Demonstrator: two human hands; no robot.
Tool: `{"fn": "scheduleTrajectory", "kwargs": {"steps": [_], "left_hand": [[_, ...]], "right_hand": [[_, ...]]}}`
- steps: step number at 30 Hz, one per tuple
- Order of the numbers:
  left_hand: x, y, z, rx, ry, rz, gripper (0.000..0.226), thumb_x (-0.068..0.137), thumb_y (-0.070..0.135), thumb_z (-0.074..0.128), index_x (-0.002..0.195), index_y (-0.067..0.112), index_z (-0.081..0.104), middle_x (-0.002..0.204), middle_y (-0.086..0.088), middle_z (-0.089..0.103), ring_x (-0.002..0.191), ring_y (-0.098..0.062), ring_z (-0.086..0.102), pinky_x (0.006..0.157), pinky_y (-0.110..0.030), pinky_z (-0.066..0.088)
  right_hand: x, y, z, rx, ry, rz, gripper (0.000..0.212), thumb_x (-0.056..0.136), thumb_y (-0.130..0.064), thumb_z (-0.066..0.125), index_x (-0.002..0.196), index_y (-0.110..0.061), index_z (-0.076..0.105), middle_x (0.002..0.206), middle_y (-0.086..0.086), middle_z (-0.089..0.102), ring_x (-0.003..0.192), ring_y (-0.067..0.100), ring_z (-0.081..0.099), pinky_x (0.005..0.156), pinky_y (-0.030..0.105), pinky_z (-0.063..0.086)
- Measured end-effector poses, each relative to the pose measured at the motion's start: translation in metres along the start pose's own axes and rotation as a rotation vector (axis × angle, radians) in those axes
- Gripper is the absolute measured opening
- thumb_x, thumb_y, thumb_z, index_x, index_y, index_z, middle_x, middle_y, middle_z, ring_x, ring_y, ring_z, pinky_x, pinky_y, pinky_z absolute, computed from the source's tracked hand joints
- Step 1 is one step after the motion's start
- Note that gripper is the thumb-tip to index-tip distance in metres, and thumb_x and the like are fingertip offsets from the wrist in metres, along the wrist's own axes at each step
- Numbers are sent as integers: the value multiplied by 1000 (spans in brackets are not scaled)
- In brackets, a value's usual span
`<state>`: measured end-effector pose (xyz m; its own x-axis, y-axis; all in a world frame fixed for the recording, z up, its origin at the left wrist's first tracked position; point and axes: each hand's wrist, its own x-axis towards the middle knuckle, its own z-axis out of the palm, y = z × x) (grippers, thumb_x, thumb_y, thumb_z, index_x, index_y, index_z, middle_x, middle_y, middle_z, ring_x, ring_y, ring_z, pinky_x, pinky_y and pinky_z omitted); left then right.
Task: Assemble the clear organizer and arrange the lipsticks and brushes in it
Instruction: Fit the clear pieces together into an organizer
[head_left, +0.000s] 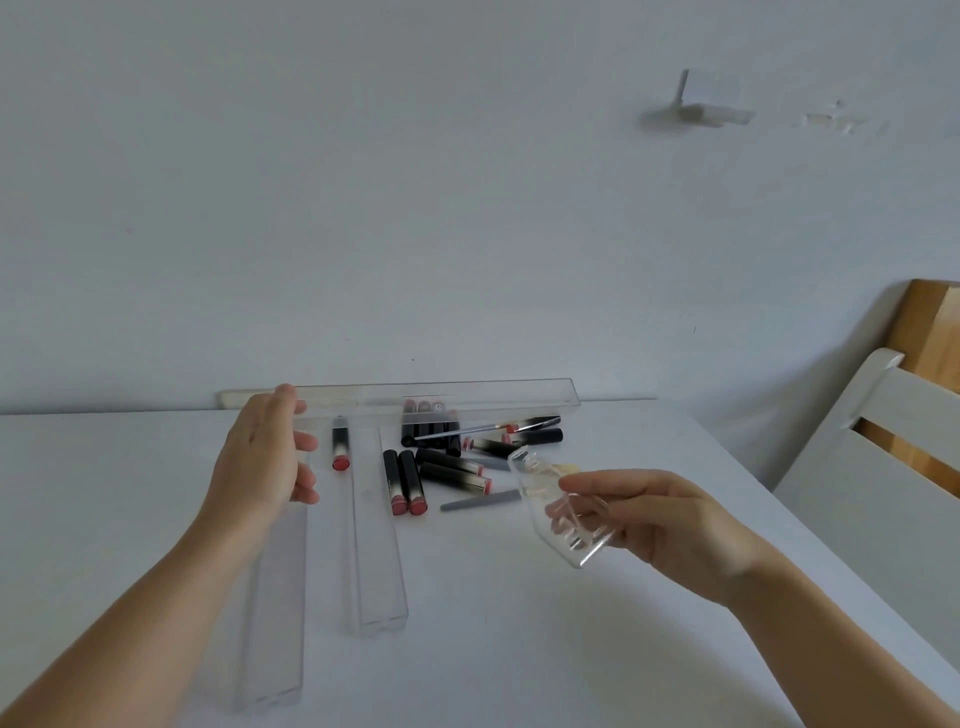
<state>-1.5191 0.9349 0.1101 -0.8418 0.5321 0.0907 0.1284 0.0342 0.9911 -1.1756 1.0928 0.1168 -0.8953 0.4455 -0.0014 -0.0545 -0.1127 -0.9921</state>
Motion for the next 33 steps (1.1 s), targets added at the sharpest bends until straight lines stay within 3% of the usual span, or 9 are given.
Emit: {"fn": "scheduleTrajectory", "kwargs": {"steps": [5, 7, 9, 12, 18, 21, 24, 27, 33], "left_hand": [[0, -2, 1, -31, 7, -5, 35, 97, 56, 37, 97, 29, 59, 94, -12, 66, 39, -12, 53, 41, -32, 51], [0, -1, 0, -34, 7, -4, 35, 96, 57, 37, 97, 29, 59, 94, -12, 66, 40, -13, 53, 41, -31, 51], [-1, 0, 0, -42, 5, -2, 36, 93, 58, 38, 96, 29, 59, 94, -12, 66, 39, -12, 53, 40, -30, 50], [-1, 1, 0, -60, 10, 3, 37, 90, 60, 38, 95, 30, 59, 93, -12, 66, 38, -12, 52, 39, -30, 50], [-2, 4, -1, -111, 10, -8, 44, 81, 65, 40, 95, 29, 60, 90, -11, 66, 37, -14, 51, 40, -31, 50], [-3, 5, 0, -109, 6, -2, 43, 82, 64, 40, 95, 29, 60, 91, -11, 65, 37, -14, 51, 41, -31, 51], [-4, 5, 0, -104, 3, 4, 42, 83, 64, 39, 95, 29, 60, 91, -11, 65, 37, -13, 51, 40, -30, 50], [-4, 5, 0, -96, -2, 10, 41, 84, 63, 39, 95, 30, 60, 92, -11, 65, 37, -14, 51, 40, -31, 51], [-5, 6, -1, -76, -9, 25, 45, 78, 69, 39, 94, 32, 60, 92, -11, 66, 38, -14, 51, 41, -32, 50]], "right_hand": [[5, 5, -10, 283, 23, -151, 59, 65, 9, 58, 122, -3, 69, 127, 25, 65, 110, 36, 68, 86, 44, 57], [13, 3, -7, 256, 230, -220, 30, 74, -6, 69, 103, -11, 76, 100, 15, 76, 85, 28, 74, 72, 37, 58], [20, 0, -6, 254, 428, -249, 8, 85, -23, 70, 80, -18, 73, 65, 2, 63, 58, 18, 59, 60, 30, 49], [29, -2, -6, 274, 549, -246, 31, 98, -28, 57, 68, -24, 64, 59, -3, 42, 57, 16, 37, 61, 30, 33], [39, -2, -5, 320, 554, -106, 25, 97, -28, 60, 100, -6, 71, 100, 13, 73, 88, 29, 71, 83, 48, 58], [43, -5, -2, 421, 562, -40, 21, 104, -21, 49, 107, -8, 66, 84, 13, 71, 66, 26, 69, 64, 43, 60], [48, -7, -1, 406, 605, 128, 18, 99, -22, 55, 112, -14, 65, 72, 8, 64, 48, 19, 51, 41, 27, 43], [53, -12, -2, 349, 624, 239, 31, 89, -22, 52, 117, -14, 63, 69, 9, 58, 47, 17, 35, 36, 22, 29], [56, -18, -3, 307, 436, 274, 80, 67, -78, 59, 121, -19, 70, 77, 8, 53, 57, 18, 32, 45, 23, 24]]}}
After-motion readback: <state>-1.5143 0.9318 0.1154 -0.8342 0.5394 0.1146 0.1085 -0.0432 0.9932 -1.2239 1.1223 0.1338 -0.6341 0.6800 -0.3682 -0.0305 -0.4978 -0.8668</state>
